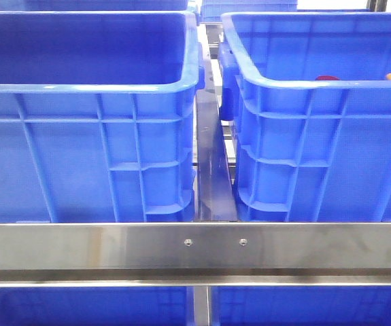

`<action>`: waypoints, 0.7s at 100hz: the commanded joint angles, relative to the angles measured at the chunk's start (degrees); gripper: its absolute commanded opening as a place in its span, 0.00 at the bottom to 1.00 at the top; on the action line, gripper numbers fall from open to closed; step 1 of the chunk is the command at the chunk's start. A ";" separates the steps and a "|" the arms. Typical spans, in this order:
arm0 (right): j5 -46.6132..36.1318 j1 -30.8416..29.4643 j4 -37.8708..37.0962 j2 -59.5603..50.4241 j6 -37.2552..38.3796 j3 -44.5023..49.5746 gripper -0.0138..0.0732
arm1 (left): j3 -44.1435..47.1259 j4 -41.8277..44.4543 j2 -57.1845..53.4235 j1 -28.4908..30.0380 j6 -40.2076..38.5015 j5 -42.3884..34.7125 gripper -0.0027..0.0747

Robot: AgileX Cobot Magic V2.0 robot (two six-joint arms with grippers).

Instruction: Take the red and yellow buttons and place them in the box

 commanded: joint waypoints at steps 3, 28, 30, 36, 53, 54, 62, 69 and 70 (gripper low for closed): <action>-6.26 1.89 -12.28 -1.12 12.01 -1.06 0.08 | 2.41 0.00 -1.75 0.08 -0.54 -4.61 0.01; -10.84 1.85 -14.28 -9.36 15.34 5.71 0.08 | 2.41 0.00 -1.75 0.08 -0.54 -4.61 0.01; -10.84 1.85 -14.28 -10.29 15.34 6.47 0.08 | 2.41 0.00 -1.75 0.08 -0.54 -4.61 0.01; -10.84 1.85 -14.17 -13.07 15.34 8.50 0.08 | 2.41 0.00 -1.75 0.08 -0.54 -4.61 0.01; -11.39 1.72 -12.78 -20.27 15.34 14.44 0.08 | 2.41 0.00 -1.75 0.08 -0.54 -4.61 0.01; -11.56 1.66 -12.71 -20.83 15.34 14.89 0.08 | 2.41 0.00 -1.75 0.08 -0.54 -4.61 0.01; -12.75 1.06 -12.20 -23.49 15.34 17.42 0.08 | 2.41 0.00 -1.75 0.08 -0.54 -4.61 0.01; -14.76 0.33 -11.40 -23.04 15.34 19.22 0.08 | 2.41 0.00 -1.75 0.08 -0.54 -4.61 0.01; -15.08 0.16 -11.40 -23.05 15.34 19.51 0.08 | 2.41 0.00 -1.75 0.08 -0.54 -4.61 0.01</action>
